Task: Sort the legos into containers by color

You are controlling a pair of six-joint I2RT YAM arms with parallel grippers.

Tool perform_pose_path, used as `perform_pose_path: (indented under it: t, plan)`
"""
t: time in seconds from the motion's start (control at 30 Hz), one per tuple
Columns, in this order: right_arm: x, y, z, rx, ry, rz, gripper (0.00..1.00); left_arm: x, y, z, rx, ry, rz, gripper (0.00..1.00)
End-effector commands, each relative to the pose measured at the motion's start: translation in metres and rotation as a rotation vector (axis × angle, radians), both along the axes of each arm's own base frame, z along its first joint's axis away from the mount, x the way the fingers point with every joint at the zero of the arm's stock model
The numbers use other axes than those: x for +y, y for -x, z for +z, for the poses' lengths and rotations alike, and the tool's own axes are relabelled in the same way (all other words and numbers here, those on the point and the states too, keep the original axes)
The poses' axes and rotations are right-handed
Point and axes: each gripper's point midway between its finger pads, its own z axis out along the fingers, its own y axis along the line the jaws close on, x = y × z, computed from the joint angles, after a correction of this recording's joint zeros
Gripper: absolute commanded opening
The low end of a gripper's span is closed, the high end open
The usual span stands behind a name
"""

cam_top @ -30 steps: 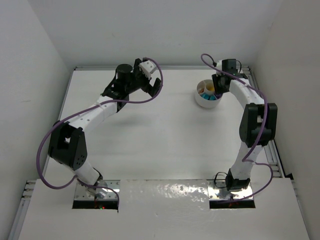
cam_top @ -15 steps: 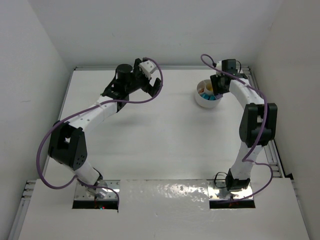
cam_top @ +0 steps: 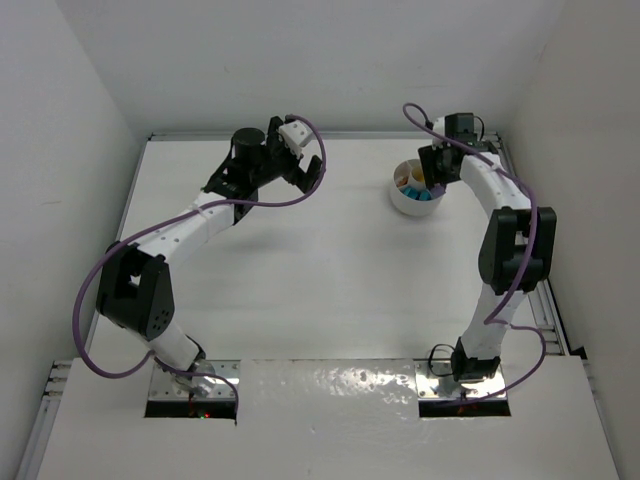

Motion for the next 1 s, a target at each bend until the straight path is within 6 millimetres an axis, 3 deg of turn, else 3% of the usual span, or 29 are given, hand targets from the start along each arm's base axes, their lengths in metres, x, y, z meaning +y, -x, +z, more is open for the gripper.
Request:
perform_pose_path:
  t: [0.0, 0.1, 0.17, 0.23, 0.27, 0.3, 0.33, 0.37, 0.4, 0.43, 0.47, 0.5, 0.57, 0.63, 0.73, 0.77, 0.83, 0.93, 0.97]
  plan:
    - [0.005, -0.014, 0.046, -0.101, -0.038, 0.015, 0.61, 0.005, -0.003, 0.023, -0.055, 0.034, 0.012, 1.00]
    - [0.008, -0.016, 0.068, -0.135, -0.059, 0.016, 0.64, 0.009, -0.006, 0.021, -0.035, 0.045, 0.050, 1.00]
    - [0.012, -0.015, 0.092, -0.181, -0.087, 0.004, 0.66, 0.025, -0.021, 0.022, -0.012, 0.044, 0.168, 1.00]
    - [0.016, -0.014, 0.098, -0.191, -0.112, -0.001, 0.66, 0.039, -0.032, 0.017, 0.021, 0.029, 0.253, 1.00]
    - [0.016, -0.011, 0.109, -0.215, -0.119, -0.002, 0.63, 0.047, -0.033, 0.002, 0.086, -0.012, 0.287, 0.92]
    - [0.024, -0.008, 0.112, -0.220, -0.160, 0.001, 0.58, 0.060, -0.046, -0.001, 0.119, -0.043, 0.331, 0.78]
    - [0.030, -0.006, 0.123, -0.248, -0.193, -0.002, 0.47, 0.072, -0.042, -0.023, 0.224, -0.100, 0.354, 0.54]
    - [0.035, -0.004, 0.128, -0.260, -0.215, 0.002, 0.42, 0.081, -0.045, -0.030, 0.270, -0.123, 0.374, 0.48]
    - [0.041, 0.000, 0.124, -0.254, -0.243, 0.000, 0.38, 0.098, -0.063, -0.034, 0.306, -0.142, 0.410, 0.45]
    - [0.050, 0.002, 0.125, -0.257, -0.269, 0.028, 0.37, 0.112, -0.056, -0.054, 0.414, -0.197, 0.422, 0.43]
    - [0.064, 0.005, 0.131, -0.273, -0.282, 0.064, 0.39, 0.138, -0.063, -0.060, 0.447, -0.225, 0.448, 0.44]
    - [0.072, 0.009, 0.126, -0.259, -0.284, 0.086, 0.41, 0.148, -0.076, -0.064, 0.471, -0.237, 0.457, 0.46]
    - [0.099, 0.014, 0.122, -0.242, -0.268, 0.169, 0.48, 0.191, -0.079, -0.084, 0.564, -0.270, 0.549, 0.54]
    - [0.114, 0.017, 0.116, -0.224, -0.257, 0.220, 0.53, 0.221, -0.086, -0.077, 0.559, -0.269, 0.640, 0.58]
    - [0.149, 0.020, 0.110, -0.204, -0.298, 0.288, 0.53, 0.262, -0.084, -0.084, 0.555, -0.292, 0.775, 0.75]
    - [0.153, 0.020, 0.108, -0.199, -0.312, 0.294, 0.53, 0.262, -0.088, -0.082, 0.540, -0.285, 0.777, 0.77]
    - [0.162, 0.020, 0.102, -0.182, -0.339, 0.295, 0.53, 0.272, -0.082, -0.099, 0.536, -0.374, 0.778, 0.77]
    - [0.169, 0.021, 0.098, -0.162, -0.357, 0.295, 0.53, 0.280, -0.070, -0.124, 0.571, -0.504, 0.714, 0.58]
    - [0.169, 0.022, 0.097, -0.155, -0.359, 0.293, 0.53, 0.284, -0.067, -0.132, 0.581, -0.554, 0.667, 0.57]
